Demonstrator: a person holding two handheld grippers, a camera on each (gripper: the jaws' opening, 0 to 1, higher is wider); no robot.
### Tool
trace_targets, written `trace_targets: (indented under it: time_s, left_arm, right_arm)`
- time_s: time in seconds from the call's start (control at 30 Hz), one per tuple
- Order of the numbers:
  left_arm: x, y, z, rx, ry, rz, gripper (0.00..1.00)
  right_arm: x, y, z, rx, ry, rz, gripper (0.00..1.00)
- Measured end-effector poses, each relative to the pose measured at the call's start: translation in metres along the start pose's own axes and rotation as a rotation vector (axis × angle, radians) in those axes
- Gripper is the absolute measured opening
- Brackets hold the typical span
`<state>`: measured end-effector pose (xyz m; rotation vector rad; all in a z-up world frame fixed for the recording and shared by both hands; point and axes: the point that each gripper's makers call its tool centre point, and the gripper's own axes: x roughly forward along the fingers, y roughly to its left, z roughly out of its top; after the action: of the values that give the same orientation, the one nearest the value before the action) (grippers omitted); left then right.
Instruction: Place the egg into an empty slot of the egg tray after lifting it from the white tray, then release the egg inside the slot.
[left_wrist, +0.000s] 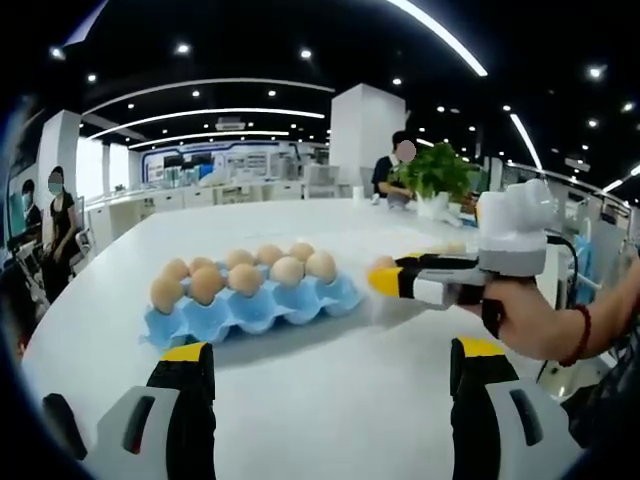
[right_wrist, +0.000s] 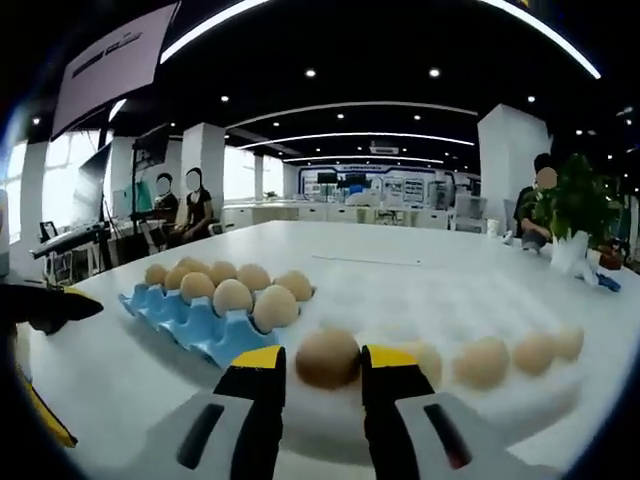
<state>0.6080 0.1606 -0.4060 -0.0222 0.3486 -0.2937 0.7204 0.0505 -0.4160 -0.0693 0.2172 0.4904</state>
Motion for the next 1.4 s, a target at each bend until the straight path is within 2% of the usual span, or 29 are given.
trace_targets:
  time_s: [0.1,0.17,0.43,0.7,1.2,1.4]
  left_arm:
    - [0.0004,0.0022,-0.0014,-0.003,0.003,-0.002,1.0]
    - [0.0008,0.0039,-0.0017,-0.006,0.003,0.0,1.0]
    - [0.0029,0.0099,0.0037,-0.023,-0.019,-0.008,1.0]
    - [0.0012,0.0007,0.0018,-0.008,-0.01,-0.009,1.0]
    - [0.0036,0.0048,0.0028,-0.005,-0.007,-0.013,1.0]
    - [0.0047,0.0082,0.0025,-0.007,-0.008,-0.01,1.0]
  right_arm:
    - [0.0014,-0.0021,0.001,0.008,-0.01,-0.015,0.29]
    - [0.0021,-0.0031,0.0005,-0.021,-0.007,-0.033,0.28]
    - [0.0026,-0.0028,0.0005,-0.001,-0.045,-0.048,0.28]
    - [0.0023,-0.0037,0.0015,0.021,-0.029,-0.025,0.27]
    - [0.0033,-0.0028,0.0029,0.035,-0.013,0.011,0.27]
    - [0.0021,-0.0021,0.0052,0.011,-0.015,0.02,0.27]
